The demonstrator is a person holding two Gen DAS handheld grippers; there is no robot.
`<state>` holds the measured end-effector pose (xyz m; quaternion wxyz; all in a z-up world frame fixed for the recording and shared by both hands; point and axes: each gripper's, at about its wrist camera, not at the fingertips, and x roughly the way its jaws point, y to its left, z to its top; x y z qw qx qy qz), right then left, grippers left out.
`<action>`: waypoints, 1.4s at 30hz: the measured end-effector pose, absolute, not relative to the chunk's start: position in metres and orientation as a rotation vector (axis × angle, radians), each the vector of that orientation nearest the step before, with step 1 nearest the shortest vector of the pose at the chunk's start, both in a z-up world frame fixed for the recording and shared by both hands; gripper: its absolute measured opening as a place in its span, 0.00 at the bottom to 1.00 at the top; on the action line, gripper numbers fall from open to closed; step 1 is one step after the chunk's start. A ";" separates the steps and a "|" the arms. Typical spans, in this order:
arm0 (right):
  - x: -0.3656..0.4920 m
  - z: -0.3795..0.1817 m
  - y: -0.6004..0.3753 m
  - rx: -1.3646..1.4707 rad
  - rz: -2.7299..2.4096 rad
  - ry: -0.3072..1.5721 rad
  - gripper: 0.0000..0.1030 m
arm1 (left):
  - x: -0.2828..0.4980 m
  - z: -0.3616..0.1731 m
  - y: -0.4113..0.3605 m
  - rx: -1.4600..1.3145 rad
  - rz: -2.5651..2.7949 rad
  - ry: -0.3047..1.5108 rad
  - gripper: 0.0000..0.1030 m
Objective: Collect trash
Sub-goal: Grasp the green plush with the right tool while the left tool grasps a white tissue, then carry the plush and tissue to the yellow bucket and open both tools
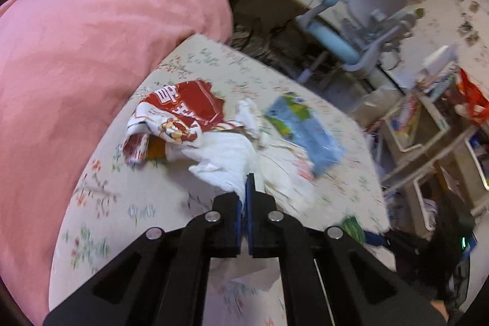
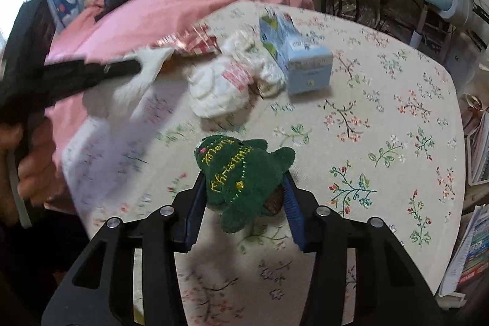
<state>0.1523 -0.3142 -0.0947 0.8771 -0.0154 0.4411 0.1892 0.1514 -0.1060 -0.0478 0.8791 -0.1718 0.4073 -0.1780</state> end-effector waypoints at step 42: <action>0.020 -0.105 -0.260 -0.275 0.935 1.189 0.58 | -0.012 -0.027 -0.157 -0.219 -0.309 0.889 0.03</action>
